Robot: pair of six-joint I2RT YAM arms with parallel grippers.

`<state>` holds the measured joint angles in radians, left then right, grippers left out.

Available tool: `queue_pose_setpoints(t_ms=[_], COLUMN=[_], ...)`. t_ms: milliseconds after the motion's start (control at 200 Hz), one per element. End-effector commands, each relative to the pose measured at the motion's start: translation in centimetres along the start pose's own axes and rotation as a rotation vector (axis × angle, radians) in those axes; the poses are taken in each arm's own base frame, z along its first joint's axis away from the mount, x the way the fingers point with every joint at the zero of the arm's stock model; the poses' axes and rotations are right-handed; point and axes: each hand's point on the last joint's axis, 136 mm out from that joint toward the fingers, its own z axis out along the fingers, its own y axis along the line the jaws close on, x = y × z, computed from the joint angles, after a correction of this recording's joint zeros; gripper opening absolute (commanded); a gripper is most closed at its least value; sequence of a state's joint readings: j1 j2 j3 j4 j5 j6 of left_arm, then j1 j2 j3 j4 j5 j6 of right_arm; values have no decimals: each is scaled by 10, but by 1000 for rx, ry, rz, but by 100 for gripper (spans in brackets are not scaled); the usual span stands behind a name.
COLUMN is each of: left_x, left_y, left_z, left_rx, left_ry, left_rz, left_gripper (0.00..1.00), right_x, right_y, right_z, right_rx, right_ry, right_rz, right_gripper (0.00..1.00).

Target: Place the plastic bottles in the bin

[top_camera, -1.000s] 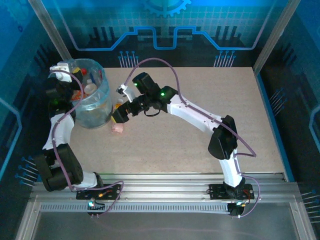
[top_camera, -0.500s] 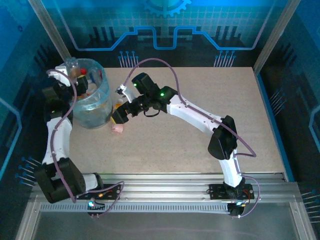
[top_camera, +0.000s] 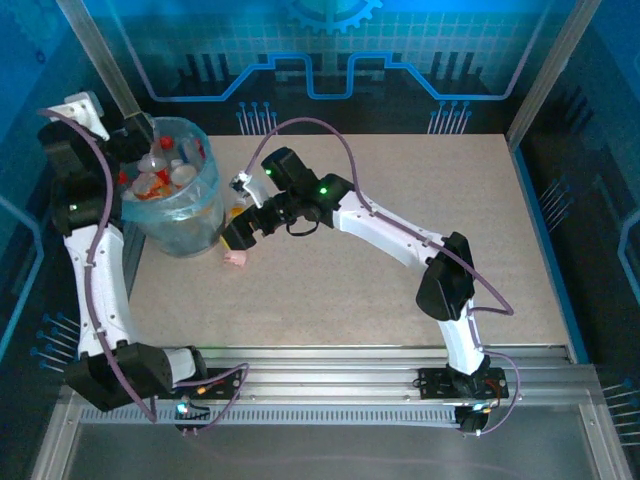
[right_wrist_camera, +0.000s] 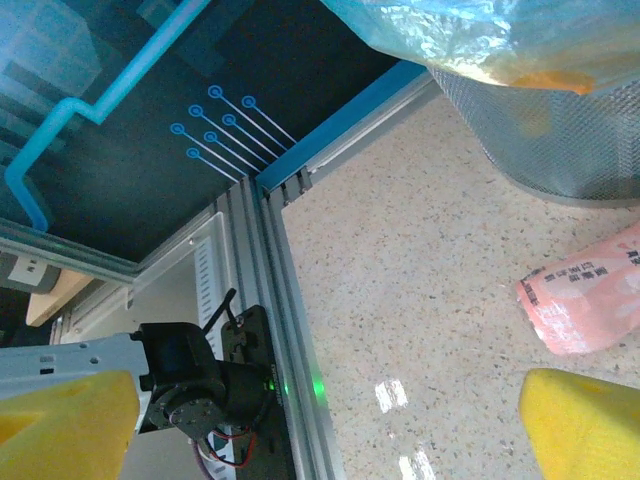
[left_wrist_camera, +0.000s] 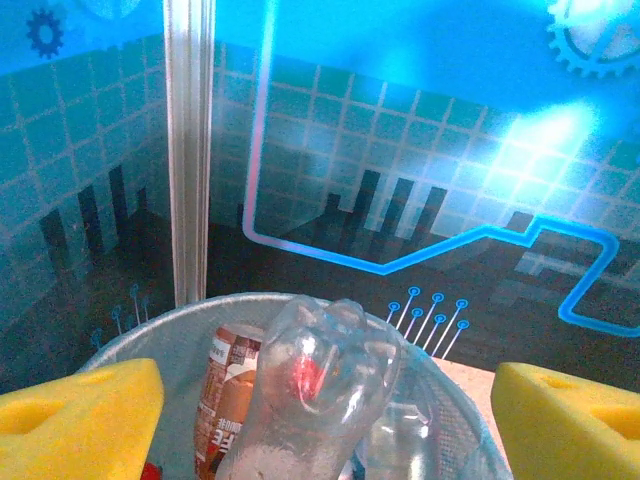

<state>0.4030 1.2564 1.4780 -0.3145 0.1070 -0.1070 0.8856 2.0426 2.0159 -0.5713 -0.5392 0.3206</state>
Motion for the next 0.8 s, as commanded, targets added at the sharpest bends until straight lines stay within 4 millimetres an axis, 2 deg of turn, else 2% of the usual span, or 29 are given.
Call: queue_pose_setpoints(t_ms=[0,135,270,440,575,680,795], left_x=[17,28,45,71,83,85,88], left_y=[19,27,14,15,10,-1,-13], left_z=[8,28,43,69,88,91,87], left_rx=[-109,-140,-59,-30,13,73,153], left_ry=[142,225,285,368,393,406,357], left_rz=[-100,-88,-33,8,73,57,54], left_gripper=[86,86,88,88,88,88,95], right_x=[-1,0,1,1,2,2,1], right_y=[14,15,14,15,13,12,13], right_z=[-9,-8,-8,-10,-10,-10,-9], right_rx=[5,-6,-2,-5,-2,1,1], right_ry=[-3,0,1,3,8,7,5], right_rz=[-20,-14,-16,-21,-19,-18,-15], right_gripper=[99,99,99,99,99,99,99])
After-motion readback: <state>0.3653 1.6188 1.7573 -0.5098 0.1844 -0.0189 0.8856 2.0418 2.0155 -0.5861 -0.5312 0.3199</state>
